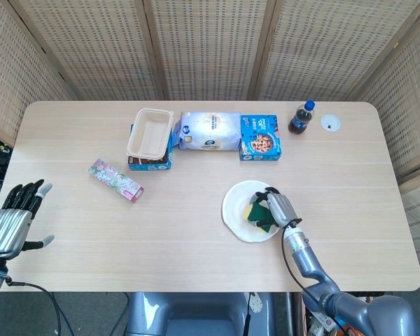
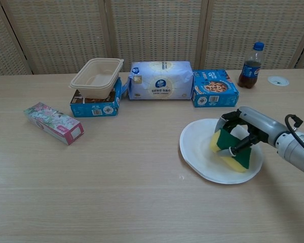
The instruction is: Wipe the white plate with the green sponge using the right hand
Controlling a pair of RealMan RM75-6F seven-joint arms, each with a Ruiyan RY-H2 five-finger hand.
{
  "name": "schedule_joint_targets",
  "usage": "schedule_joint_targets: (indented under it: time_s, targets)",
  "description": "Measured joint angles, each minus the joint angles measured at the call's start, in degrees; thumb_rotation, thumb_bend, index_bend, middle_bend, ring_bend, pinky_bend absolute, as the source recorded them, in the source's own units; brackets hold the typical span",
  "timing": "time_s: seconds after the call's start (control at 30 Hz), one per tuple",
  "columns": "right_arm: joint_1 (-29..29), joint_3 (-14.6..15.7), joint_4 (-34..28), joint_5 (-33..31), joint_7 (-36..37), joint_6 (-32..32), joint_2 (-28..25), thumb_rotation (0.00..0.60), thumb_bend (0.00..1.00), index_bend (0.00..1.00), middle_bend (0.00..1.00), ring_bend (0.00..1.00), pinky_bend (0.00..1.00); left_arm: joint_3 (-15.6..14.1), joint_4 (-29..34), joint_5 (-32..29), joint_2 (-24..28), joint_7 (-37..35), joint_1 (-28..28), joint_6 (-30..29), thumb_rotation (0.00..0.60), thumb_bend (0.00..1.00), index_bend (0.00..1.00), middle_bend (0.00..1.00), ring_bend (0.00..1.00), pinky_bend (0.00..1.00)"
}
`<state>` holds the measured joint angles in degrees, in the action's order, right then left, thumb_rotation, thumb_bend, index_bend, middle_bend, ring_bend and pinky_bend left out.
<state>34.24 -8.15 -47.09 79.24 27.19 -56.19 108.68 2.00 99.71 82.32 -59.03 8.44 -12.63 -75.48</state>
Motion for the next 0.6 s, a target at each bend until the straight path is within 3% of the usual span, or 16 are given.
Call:
schedule_joint_targets:
  time_s: [0.3, 0.6]
  targets:
    - [0.5, -0.4, 4.7, -1.2, 0.8, 3.0, 2.4, 0.600, 0.15, 0.50, 0.56, 0.37, 0.13, 0.1, -0.1, -0.1, 0.1, -0.2, 0.0, 0.0, 0.600, 0.00, 0.00, 0.00, 0.00, 0.00]
    - [0.3, -1.1, 4.3, -2.1, 1.8, 4.2, 2.5, 0.600, 0.15, 0.50, 0.56, 0.37, 0.13, 0.0, -0.2, 0.1, 0.1, -0.5, 0.0, 0.0, 0.600, 0.00, 0.00, 0.00, 0.00, 0.00]
